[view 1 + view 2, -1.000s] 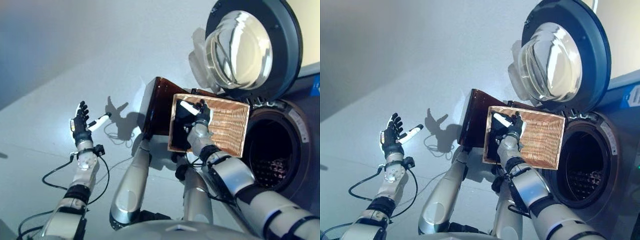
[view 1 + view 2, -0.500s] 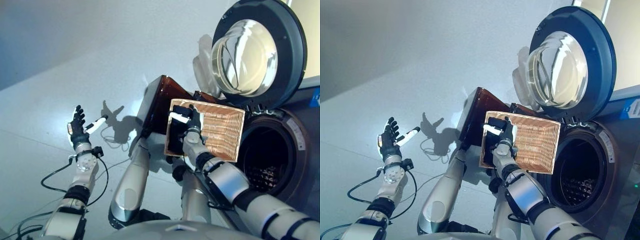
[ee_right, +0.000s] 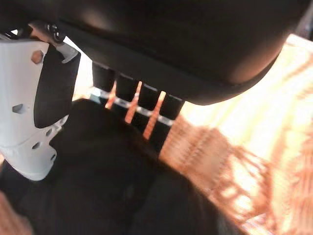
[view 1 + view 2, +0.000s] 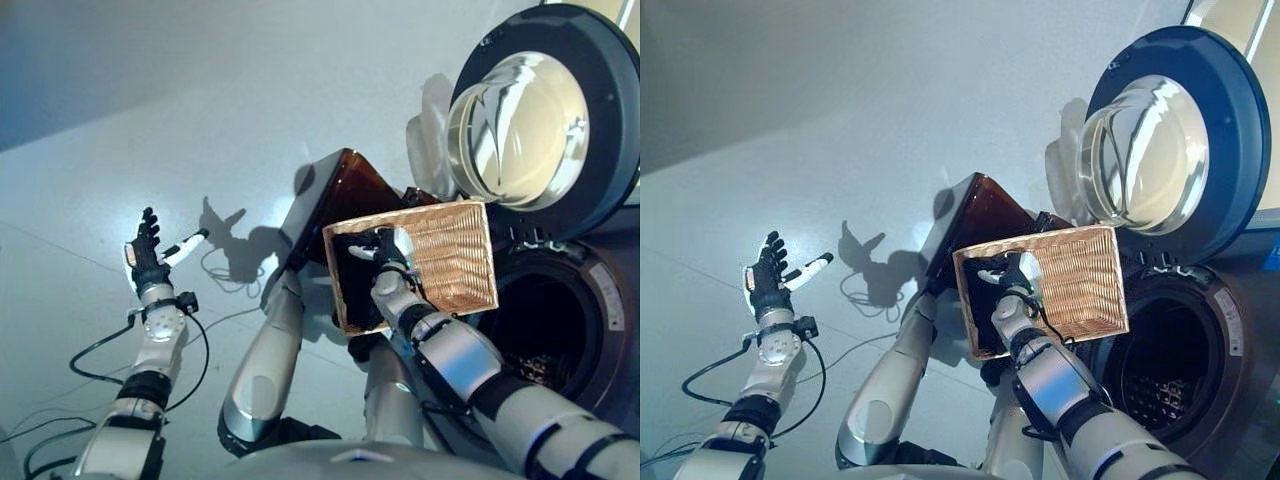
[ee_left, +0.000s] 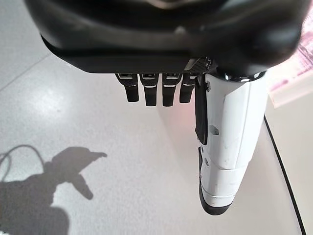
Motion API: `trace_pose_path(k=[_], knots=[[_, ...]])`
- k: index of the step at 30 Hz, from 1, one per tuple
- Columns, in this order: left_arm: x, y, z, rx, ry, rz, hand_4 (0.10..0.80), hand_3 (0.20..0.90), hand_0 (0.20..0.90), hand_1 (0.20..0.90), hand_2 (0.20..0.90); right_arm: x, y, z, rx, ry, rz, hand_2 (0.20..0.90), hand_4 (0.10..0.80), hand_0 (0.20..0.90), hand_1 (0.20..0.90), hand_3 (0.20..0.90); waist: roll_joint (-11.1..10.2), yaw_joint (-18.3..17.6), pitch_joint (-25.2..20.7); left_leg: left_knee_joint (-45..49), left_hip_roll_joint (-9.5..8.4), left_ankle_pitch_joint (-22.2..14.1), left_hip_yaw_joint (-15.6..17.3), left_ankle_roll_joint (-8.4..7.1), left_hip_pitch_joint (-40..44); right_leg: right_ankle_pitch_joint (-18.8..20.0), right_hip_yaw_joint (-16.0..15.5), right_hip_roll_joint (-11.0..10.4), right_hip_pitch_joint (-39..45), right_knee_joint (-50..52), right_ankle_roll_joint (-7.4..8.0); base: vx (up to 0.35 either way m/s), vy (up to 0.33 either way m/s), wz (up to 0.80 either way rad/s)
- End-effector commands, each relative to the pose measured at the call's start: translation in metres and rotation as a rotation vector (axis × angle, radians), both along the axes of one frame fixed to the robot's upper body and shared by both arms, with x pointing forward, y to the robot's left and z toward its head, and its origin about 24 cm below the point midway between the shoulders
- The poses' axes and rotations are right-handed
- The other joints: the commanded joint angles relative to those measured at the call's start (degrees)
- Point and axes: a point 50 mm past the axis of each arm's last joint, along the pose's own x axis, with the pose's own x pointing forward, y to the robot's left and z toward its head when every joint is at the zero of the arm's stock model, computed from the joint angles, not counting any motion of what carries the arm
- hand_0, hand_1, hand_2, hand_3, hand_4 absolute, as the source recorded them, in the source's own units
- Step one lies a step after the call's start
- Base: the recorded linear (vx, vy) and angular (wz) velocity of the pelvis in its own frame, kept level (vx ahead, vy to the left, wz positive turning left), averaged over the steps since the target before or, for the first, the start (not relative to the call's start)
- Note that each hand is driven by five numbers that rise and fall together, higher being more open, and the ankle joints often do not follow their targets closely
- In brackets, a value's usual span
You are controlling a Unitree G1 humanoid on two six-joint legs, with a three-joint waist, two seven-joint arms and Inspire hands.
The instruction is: Pick up the clothes and place them into the washing machine
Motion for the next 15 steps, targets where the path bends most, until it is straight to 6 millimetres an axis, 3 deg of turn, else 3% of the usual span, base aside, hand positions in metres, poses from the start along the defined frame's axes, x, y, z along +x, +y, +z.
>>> trace_pose_path(k=[1,9,15], knots=[[-0.010,0.007,0.010,0.046,-0.071,-0.001,0.800,0.900,0.900,0.900,0.900,-0.022,-0.039,-0.018,-0.059,0.071,-0.126,0.200,0.300,0.200,0.200,0.200,3.68,0.63,-1.68,-1.40,-2.01,0.00,1.83,-1.00,-2.07,-2.81,1.80,-1.32,4.59,0.53,2.29,0.012,0.014,-0.04],[-0.021,0.003,-0.003,0.040,-0.019,-0.040,0.800,0.900,0.900,0.900,0.900,-0.039,-0.081,-0.023,-0.055,0.097,-0.292,0.200,0.300,0.200,0.200,0.200,4.87,-0.68,-4.64,-2.29,-2.01,-0.14,2.80,-0.56,0.19,-2.04,2.90,-1.62,6.57,-1.19,2.70,0.025,0.014,-0.08],[-0.035,0.003,-0.018,0.042,0.052,-0.063,0.800,0.900,0.900,0.900,0.900,-0.062,-0.139,-0.017,0.062,0.023,-0.574,0.200,0.300,0.200,0.200,0.200,5.98,-2.92,-8.97,-2.91,-2.24,-1.13,4.22,0.05,3.22,-1.27,4.64,-2.22,9.06,-3.27,3.30,0.058,0.034,-0.11]])
